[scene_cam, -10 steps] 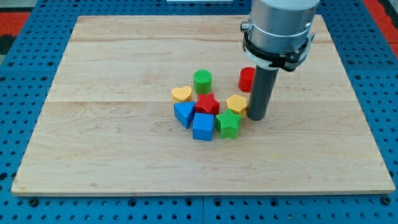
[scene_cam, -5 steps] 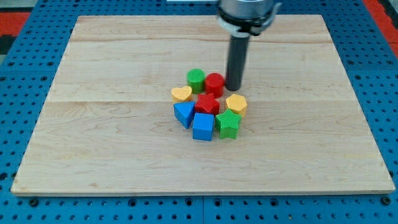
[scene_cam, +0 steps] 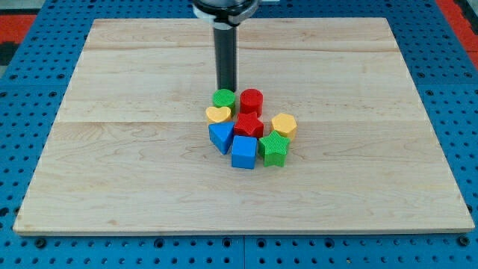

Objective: Push the circle to the group of blocks

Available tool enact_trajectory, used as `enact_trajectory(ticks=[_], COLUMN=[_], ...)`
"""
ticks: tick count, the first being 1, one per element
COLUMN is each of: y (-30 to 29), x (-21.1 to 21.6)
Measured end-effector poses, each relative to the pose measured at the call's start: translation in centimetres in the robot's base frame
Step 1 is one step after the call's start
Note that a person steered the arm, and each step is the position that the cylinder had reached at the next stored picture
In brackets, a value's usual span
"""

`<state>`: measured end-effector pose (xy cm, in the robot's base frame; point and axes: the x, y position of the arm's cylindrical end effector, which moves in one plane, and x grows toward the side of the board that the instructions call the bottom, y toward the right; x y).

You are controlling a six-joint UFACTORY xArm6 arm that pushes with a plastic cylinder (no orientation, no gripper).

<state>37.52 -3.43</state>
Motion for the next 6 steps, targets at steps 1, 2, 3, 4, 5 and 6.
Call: enact_trajectory(ticks=[1, 2, 3, 4, 5, 6], y=[-2.9, -2.9, -2.5, -0.1, 1.3, 0.3], x=[0.1, 1.3, 1.8, 1.8, 1.8, 1.3])
